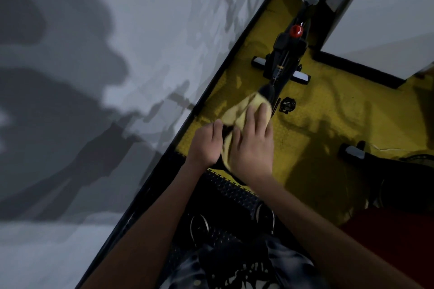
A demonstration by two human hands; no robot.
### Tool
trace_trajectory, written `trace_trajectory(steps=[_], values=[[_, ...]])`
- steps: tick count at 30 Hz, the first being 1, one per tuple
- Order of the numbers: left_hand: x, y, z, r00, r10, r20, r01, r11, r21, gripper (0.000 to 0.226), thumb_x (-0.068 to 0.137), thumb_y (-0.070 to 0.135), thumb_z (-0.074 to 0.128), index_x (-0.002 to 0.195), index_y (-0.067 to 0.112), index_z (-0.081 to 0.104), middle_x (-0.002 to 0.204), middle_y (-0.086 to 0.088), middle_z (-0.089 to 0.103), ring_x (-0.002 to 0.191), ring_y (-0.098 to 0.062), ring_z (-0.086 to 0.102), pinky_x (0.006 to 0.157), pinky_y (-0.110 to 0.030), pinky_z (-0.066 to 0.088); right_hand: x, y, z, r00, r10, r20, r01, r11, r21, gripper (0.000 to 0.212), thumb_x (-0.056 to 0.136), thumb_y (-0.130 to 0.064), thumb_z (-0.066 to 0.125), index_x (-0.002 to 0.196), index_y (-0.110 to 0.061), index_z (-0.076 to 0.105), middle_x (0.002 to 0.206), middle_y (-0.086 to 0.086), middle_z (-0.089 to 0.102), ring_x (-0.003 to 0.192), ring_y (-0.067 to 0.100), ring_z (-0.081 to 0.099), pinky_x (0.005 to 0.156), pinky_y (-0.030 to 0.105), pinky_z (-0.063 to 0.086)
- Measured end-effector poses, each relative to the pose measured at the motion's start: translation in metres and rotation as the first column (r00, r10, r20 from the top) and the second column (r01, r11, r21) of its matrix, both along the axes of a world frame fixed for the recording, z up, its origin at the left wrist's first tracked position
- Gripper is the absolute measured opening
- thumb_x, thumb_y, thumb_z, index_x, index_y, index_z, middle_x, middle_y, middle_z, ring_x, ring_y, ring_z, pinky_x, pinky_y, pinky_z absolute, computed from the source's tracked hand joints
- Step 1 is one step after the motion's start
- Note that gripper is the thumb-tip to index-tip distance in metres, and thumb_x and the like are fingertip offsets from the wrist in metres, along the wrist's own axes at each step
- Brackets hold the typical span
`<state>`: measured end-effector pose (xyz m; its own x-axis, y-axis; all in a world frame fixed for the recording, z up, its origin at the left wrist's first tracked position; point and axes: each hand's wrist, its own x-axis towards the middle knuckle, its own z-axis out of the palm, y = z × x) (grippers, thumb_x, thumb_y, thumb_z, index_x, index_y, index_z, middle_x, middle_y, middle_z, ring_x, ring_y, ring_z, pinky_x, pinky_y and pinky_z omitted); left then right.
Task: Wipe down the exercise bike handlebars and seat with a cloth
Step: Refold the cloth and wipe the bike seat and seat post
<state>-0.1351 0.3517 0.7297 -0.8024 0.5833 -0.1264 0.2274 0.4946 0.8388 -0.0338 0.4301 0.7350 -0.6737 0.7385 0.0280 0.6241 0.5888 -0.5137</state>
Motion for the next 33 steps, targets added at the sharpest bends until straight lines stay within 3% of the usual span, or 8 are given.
trace_trajectory(steps=[5, 9, 13, 17, 20, 23, 26, 33], values=[[-0.001, -0.001, 0.000, 1.000, -0.012, -0.016, 0.012, 1.000, -0.017, 0.049, 0.108, 0.035, 0.035, 0.082, 0.005, 0.065, 0.072, -0.004, 0.068, 0.069, -0.019, 0.065, 0.069, -0.044, 0.052, 0.045, -0.034, 0.000, 0.989, 0.110, 0.096, -0.108, 0.994, -0.031, 0.065, 0.103, -0.052, 0.026, 0.161, -0.024, 0.021, 0.171, -0.004, 0.002, 0.156, 0.032, 0.000, 0.122, 0.045, 0.013], [-0.001, 0.000, 0.002, 0.998, -0.022, -0.050, 0.022, 1.000, 0.002, 0.045, 0.108, 0.028, 0.037, 0.067, 0.017, 0.052, 0.063, 0.004, 0.057, 0.064, -0.021, 0.060, 0.059, -0.036, 0.042, 0.017, 0.006, 0.003, 0.985, 0.172, -0.011, -0.172, 0.985, 0.017, 0.060, 0.108, -0.042, 0.028, 0.161, -0.013, 0.023, 0.170, 0.004, 0.006, 0.157, 0.022, -0.002, 0.127, 0.049, 0.007], [-0.002, -0.002, -0.003, 0.992, -0.033, -0.125, 0.045, 0.994, 0.096, 0.042, 0.107, 0.015, 0.043, 0.066, 0.011, 0.051, 0.055, 0.000, 0.049, 0.052, -0.023, 0.049, 0.051, -0.043, 0.033, -0.031, 0.058, 0.005, 0.995, 0.036, -0.091, -0.042, 0.997, -0.068, 0.061, 0.109, -0.039, 0.030, 0.161, -0.010, 0.017, 0.170, 0.010, -0.001, 0.156, 0.026, 0.000, 0.127, 0.048, 0.005], [0.001, -0.001, 0.000, 0.993, -0.022, -0.112, 0.029, 0.998, 0.055, 0.041, 0.108, 0.020, 0.042, 0.069, 0.015, 0.053, 0.054, 0.006, 0.050, 0.052, -0.009, 0.048, 0.056, -0.031, 0.034, -0.051, 0.068, 0.007, 0.989, -0.091, -0.113, 0.080, 0.992, -0.097, 0.060, 0.107, -0.036, 0.034, 0.159, -0.009, 0.021, 0.169, 0.014, 0.008, 0.154, 0.035, 0.012, 0.124, 0.051, 0.017], [0.003, -0.001, 0.003, 0.996, -0.007, -0.094, 0.011, 0.999, 0.038, 0.047, 0.108, 0.023, 0.039, 0.064, 0.010, 0.047, 0.054, -0.003, 0.050, 0.052, -0.021, 0.049, 0.055, -0.046, 0.036, -0.030, 0.036, 0.005, 0.997, -0.053, -0.050, 0.050, 0.997, -0.067, 0.065, 0.108, -0.041, 0.029, 0.161, -0.009, 0.012, 0.169, 0.015, 0.000, 0.155, 0.036, 0.009, 0.125, 0.049, 0.017], [0.003, -0.001, 0.006, 0.998, -0.008, -0.058, 0.006, 0.999, -0.041, 0.046, 0.109, 0.030, 0.034, 0.073, 0.012, 0.056, 0.070, -0.001, 0.062, 0.067, -0.020, 0.059, 0.065, -0.037, 0.043, 0.014, -0.012, -0.002, 0.994, 0.067, 0.081, -0.070, 0.997, 0.041, 0.065, 0.107, -0.046, 0.023, 0.162, -0.012, 0.015, 0.171, 0.008, 0.002, 0.156, 0.033, 0.005, 0.126, 0.048, 0.013], [0.003, -0.001, 0.004, 0.998, -0.002, -0.058, 0.000, 1.000, -0.027, 0.046, 0.108, 0.031, 0.035, 0.081, 0.005, 0.062, 0.076, -0.001, 0.067, 0.070, -0.018, 0.062, 0.069, -0.037, 0.048, 0.048, -0.031, -0.003, 0.983, 0.140, 0.119, -0.142, 0.990, 0.005, 0.068, 0.102, -0.054, 0.022, 0.162, -0.020, 0.021, 0.171, -0.003, 0.002, 0.156, 0.033, 0.001, 0.124, 0.044, 0.009], [-0.001, -0.001, -0.004, 0.993, -0.028, -0.114, 0.038, 0.996, 0.082, 0.040, 0.108, 0.020, 0.040, 0.072, 0.011, 0.055, 0.067, -0.010, 0.065, 0.064, -0.025, 0.062, 0.059, -0.044, 0.044, 0.018, 0.010, 0.001, 0.987, 0.148, -0.065, -0.152, 0.987, -0.051, 0.063, 0.108, -0.046, 0.026, 0.162, -0.014, 0.015, 0.171, 0.000, -0.004, 0.157, 0.022, 0.001, 0.127, 0.044, 0.010]])
